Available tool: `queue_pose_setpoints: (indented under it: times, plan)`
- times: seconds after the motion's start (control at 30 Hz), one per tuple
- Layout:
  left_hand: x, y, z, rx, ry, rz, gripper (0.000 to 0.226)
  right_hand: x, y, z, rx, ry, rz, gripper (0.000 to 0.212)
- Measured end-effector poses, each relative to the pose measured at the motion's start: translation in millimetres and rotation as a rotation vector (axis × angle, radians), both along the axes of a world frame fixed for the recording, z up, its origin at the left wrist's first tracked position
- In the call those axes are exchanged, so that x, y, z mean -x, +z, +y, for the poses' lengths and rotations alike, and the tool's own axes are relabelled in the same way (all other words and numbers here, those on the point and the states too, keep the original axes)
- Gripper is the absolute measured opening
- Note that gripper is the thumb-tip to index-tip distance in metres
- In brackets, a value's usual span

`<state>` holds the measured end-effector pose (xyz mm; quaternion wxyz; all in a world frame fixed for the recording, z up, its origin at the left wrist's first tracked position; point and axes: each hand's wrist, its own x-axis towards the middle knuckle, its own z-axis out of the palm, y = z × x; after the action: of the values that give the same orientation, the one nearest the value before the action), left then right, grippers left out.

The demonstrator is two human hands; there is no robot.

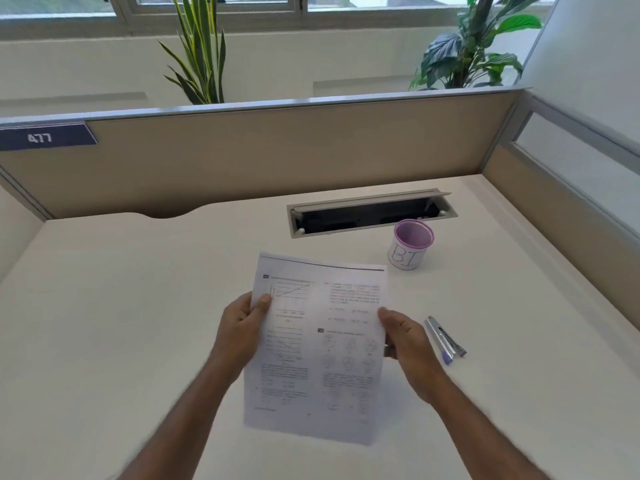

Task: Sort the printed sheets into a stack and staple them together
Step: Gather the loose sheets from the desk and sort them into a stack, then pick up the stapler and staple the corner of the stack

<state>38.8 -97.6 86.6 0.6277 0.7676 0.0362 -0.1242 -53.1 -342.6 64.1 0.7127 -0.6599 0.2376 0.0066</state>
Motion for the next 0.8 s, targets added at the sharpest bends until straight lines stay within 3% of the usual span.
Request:
queue_pose_setpoints:
  times: [0.07,0.13,0.17,0.23,0.33,0.5,0.57,0.67,0.73,0.8]
  plan:
    - [-1.2,0.4,4.7,-0.010,-0.011,0.012,0.026,1.6,-10.6,-29.4,0.216,-0.061,0.056,0.041]
    - [-2.1,1.7,8.7,-0.020,-0.030,0.021,0.027,3.7,-26.0,-64.6,0.692,-0.077,0.176,0.034]
    - [-3.0,2.3,10.5,-0.023,-0.038,0.025,0.027,3.9,-34.1,-79.7,0.909,-0.057,0.255,0.041]
    - [-3.7,3.3,12.5,-0.021,-0.050,0.032,0.028,2.9,-47.4,-102.6,1.131,0.010,0.478,0.063]
    - [-2.6,8.0,14.6,-0.024,-0.058,0.025,0.029,0.3,-57.6,-118.3,1.126,0.135,0.697,0.072]
    - [1.4,18.3,14.4,-0.041,-0.086,0.010,0.029,-4.8,-61.9,-124.6,1.066,0.189,0.676,0.020]
    - [3.2,24.0,15.7,-0.050,-0.092,-0.008,0.028,-8.5,-55.8,-126.0,0.817,0.126,0.593,0.019]
    - [5.2,33.0,19.4,-0.078,-0.115,-0.040,0.028,-14.7,-26.5,-110.4,-0.005,-0.030,0.266,0.018]
    - [6.6,38.8,20.9,-0.115,-0.154,-0.059,0.029,-20.3,5.5,-93.3,-0.484,-0.006,0.059,0.038]
    - [9.1,45.2,20.4,-0.152,-0.196,-0.075,0.029,-27.3,34.6,-78.4,-0.755,0.051,-0.120,0.054]
